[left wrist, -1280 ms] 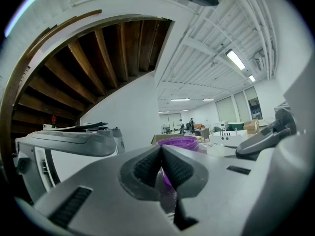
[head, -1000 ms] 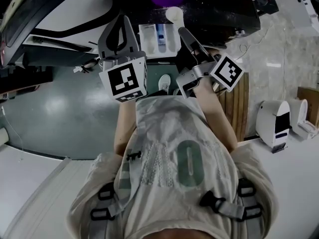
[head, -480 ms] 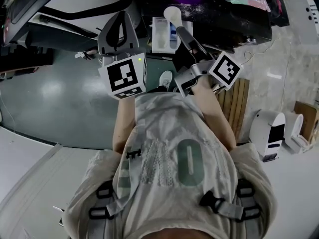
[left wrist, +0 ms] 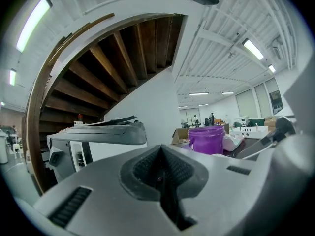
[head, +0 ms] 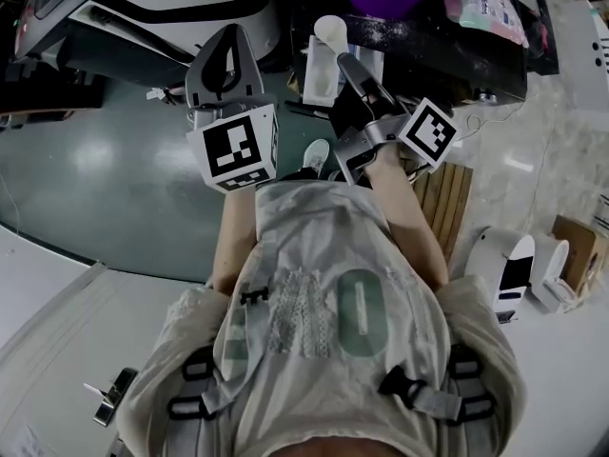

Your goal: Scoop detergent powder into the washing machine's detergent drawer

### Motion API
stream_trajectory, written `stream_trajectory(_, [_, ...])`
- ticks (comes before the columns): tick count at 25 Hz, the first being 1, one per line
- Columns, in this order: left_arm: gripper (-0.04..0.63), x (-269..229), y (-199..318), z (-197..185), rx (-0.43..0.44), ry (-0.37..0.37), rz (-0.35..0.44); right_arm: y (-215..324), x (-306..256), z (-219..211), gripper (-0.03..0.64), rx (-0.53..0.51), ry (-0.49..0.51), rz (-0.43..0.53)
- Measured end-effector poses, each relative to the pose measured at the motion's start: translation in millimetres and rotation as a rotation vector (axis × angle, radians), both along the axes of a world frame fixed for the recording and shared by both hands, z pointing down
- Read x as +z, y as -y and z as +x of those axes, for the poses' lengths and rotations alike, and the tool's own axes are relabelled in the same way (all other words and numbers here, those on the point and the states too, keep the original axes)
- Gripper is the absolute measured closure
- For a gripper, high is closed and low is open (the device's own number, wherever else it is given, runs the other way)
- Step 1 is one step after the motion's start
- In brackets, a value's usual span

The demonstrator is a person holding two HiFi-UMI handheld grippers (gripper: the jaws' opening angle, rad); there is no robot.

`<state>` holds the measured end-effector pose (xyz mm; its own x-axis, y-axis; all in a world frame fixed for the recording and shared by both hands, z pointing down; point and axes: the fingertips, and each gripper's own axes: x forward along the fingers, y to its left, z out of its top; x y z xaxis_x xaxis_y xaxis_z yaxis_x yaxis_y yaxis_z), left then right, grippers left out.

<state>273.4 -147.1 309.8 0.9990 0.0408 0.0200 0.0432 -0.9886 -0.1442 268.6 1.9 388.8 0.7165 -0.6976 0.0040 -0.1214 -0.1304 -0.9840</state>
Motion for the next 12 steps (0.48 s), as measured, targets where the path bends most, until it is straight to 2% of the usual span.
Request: stream_trajectory(12, [0.574,5,11,-4,-0.02,0.012,0.001,3,21,-3,0.606,-0.019,0.014,-0.076])
